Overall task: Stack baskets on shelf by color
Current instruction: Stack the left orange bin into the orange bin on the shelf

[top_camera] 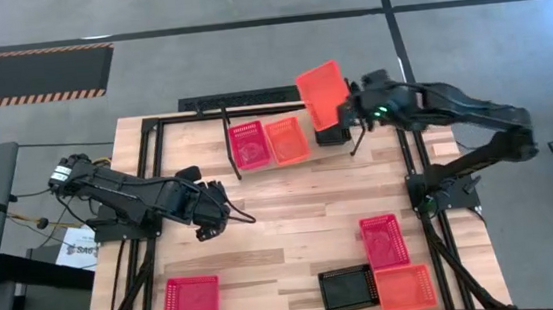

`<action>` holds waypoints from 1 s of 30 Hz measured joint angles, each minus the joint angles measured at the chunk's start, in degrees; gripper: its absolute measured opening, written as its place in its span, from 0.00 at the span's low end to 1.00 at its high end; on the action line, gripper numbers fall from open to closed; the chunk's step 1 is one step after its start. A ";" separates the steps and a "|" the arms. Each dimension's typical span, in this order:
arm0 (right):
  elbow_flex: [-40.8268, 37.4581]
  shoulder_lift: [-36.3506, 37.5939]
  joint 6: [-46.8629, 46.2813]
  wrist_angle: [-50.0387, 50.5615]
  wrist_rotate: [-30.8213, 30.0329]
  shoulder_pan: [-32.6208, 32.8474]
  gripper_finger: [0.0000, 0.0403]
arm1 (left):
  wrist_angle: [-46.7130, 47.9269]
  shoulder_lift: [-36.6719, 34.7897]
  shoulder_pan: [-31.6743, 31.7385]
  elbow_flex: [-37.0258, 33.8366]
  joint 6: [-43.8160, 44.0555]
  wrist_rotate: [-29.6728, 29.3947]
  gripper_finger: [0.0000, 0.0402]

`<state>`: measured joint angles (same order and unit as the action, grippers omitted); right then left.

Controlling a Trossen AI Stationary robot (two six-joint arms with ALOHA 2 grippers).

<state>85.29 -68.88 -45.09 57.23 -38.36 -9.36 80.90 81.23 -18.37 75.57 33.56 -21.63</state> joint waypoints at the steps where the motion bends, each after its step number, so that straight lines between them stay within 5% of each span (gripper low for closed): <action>1: -1.27 1.41 -0.99 -0.56 -1.55 1.38 0.00 | -0.08 0.00 0.00 0.00 -0.02 0.00 0.35; 5: -12.16 7.54 -7.17 -6.73 -6.12 6.56 0.00 | -1.29 0.00 0.00 0.00 -0.11 -0.02 0.35; 10: -28.13 13.35 -7.64 -29.86 -6.13 9.25 0.00 | -1.14 0.00 0.01 0.00 -0.96 -0.02 0.35; 16: -35.12 11.97 -3.09 -49.02 7.18 3.93 0.00 | -1.20 0.00 0.02 0.00 -1.20 0.00 0.35; 30: -35.31 -3.10 -7.58 -56.45 30.25 -9.85 0.00 | -2.04 0.00 0.04 0.00 -1.11 0.02 0.35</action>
<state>49.98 -71.97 -52.67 0.79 -8.10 -19.21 78.86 81.23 -18.33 75.57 32.45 -21.60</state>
